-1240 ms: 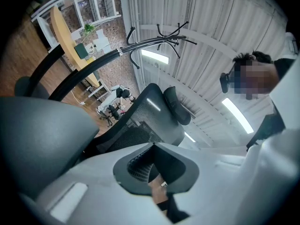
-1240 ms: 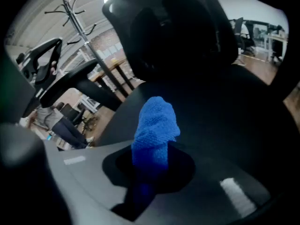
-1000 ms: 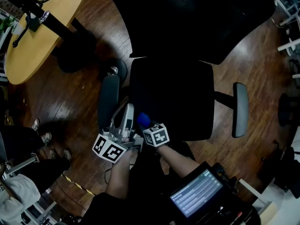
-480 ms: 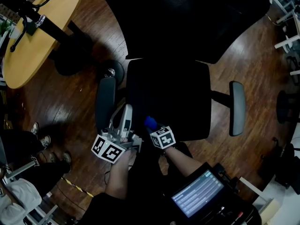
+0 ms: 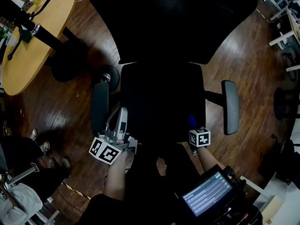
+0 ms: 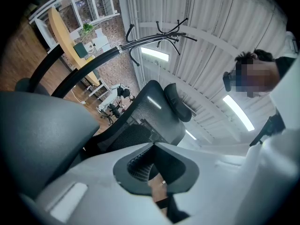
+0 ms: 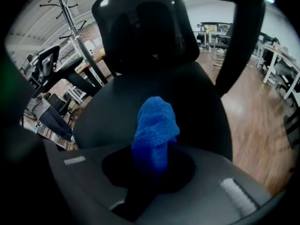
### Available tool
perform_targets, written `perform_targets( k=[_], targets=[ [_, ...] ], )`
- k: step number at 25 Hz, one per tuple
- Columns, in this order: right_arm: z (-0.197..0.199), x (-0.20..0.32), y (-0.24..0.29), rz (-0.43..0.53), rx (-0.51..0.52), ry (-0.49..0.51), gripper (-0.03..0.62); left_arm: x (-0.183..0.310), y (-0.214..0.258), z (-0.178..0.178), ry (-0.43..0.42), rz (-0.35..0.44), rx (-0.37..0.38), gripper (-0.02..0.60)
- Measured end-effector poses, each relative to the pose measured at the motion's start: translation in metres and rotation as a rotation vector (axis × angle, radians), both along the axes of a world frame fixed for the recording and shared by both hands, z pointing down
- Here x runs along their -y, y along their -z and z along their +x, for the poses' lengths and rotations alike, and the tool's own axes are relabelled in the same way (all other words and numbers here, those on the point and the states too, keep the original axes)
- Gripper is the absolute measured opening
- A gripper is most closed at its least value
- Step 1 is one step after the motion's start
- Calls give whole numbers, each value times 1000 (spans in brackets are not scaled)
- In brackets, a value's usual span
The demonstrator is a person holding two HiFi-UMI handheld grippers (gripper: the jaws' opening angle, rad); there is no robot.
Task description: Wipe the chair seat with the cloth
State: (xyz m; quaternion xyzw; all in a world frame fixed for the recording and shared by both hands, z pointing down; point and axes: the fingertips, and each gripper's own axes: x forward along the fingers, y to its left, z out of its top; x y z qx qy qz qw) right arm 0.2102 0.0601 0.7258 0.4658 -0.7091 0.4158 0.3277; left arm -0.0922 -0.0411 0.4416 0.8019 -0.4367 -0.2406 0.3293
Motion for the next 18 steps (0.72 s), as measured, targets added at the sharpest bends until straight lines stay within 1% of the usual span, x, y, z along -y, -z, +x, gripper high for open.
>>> perform_targets(
  k=[3, 6, 8, 10, 12, 15, 17, 18],
  targets=[
    [16, 1, 3, 11, -1, -35, 52, 1, -1, 3, -4, 0, -1, -8],
    [19, 1, 0, 7, -46, -40, 52, 1, 0, 7, -6, 2, -6, -8],
    [13, 6, 3, 14, -61, -34, 54, 1, 2, 9, -8, 5, -9, -8],
    [-2, 21, 7, 36, -46, -20, 52, 1, 3, 10, -9, 8, -14, -8],
    [-22, 48, 12, 70, -18, 3, 52, 2, 3, 9, -6, 10, -20, -8],
    [-60, 108, 24, 136, 29, 37, 54, 3, 1, 8, -4, 12, -14, -8],
    [-91, 154, 35, 178, 59, 59, 54, 3, 0, 7, -5, 15, -4, -8],
    [-109, 175, 41, 195, 73, 76, 54, 3, 0, 7, -4, 15, -11, -8]
  ],
)
